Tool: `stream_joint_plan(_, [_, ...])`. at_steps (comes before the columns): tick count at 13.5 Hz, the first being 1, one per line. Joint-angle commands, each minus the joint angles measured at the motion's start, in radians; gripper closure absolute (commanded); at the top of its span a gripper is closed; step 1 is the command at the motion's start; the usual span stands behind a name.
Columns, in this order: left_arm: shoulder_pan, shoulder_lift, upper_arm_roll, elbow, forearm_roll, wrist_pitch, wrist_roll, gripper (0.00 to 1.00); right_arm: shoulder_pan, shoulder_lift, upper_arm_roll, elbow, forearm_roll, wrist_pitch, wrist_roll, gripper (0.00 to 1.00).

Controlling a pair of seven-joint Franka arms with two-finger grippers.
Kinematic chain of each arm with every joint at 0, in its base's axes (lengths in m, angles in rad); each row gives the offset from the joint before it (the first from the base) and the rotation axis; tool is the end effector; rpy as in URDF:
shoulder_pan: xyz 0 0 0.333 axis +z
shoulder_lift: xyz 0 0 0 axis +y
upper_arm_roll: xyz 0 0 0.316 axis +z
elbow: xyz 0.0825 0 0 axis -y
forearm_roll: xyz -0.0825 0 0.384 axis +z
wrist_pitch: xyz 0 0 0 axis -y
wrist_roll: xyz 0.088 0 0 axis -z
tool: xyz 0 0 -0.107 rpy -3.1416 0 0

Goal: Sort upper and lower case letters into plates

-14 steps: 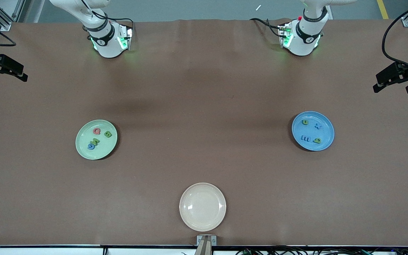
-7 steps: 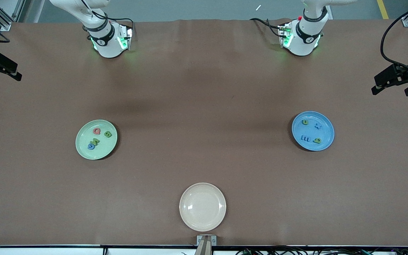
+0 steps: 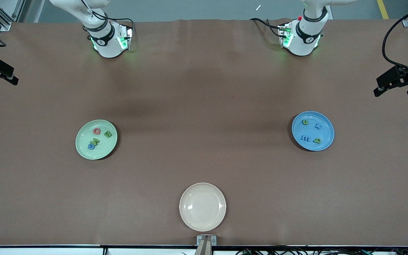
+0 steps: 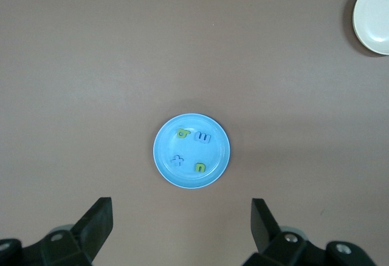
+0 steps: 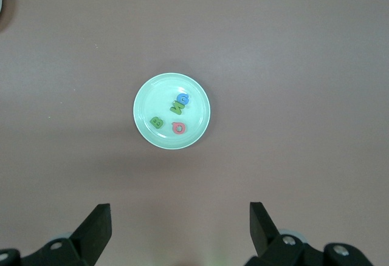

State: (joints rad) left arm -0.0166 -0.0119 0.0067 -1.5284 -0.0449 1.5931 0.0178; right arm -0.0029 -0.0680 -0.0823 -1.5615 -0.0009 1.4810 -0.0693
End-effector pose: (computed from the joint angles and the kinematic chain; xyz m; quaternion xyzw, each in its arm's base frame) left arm 0.5535 -0.0102 0.6533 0.9989 -0.0142 0.0384 0.0223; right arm 0.5220 -0.0464 0.6576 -0.9999 0.0079 0.0062 0.0028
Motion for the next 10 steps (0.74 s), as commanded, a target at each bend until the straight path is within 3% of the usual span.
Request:
stream_joint_plan(1, [0.007,0.009,-0.007,0.017,0.005,0.004,0.001,0.00,-0.022,0.011,0.007,0.018,0.010,-0.027,-0.001,0.00])
stream_joint_plan(10, [0.006,0.007,-0.007,0.014,0.005,0.004,0.001,0.00,-0.022,-0.030,0.007,-0.078,0.012,0.027,-0.003,0.00])
